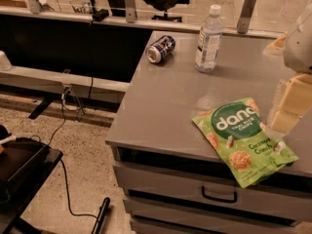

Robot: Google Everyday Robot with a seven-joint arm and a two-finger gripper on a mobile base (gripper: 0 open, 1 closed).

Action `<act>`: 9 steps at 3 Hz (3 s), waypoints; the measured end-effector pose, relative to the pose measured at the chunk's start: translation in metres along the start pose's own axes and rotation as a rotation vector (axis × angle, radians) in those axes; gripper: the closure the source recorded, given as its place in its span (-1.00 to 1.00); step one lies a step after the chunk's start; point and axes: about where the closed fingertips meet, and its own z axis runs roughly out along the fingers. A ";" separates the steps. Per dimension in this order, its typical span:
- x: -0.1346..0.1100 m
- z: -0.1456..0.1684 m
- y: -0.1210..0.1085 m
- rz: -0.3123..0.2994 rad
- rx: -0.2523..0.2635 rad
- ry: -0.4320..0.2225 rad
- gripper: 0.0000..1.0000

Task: Move blue plastic bottle near green rice chip bag

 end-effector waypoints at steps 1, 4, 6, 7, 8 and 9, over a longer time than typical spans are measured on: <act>-0.001 -0.001 -0.001 0.001 0.006 -0.005 -1.00; -0.002 0.025 -0.143 0.170 0.156 -0.465 -1.00; -0.015 0.048 -0.198 0.239 0.177 -0.623 -1.00; -0.018 0.052 -0.203 0.255 0.154 -0.697 -1.00; -0.037 0.054 -0.228 0.267 0.151 -0.863 -1.00; -0.057 0.054 -0.251 0.292 0.158 -1.017 -1.00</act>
Offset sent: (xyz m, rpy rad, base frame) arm 0.0786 -0.0371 0.0155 0.3189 -0.1997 -0.0267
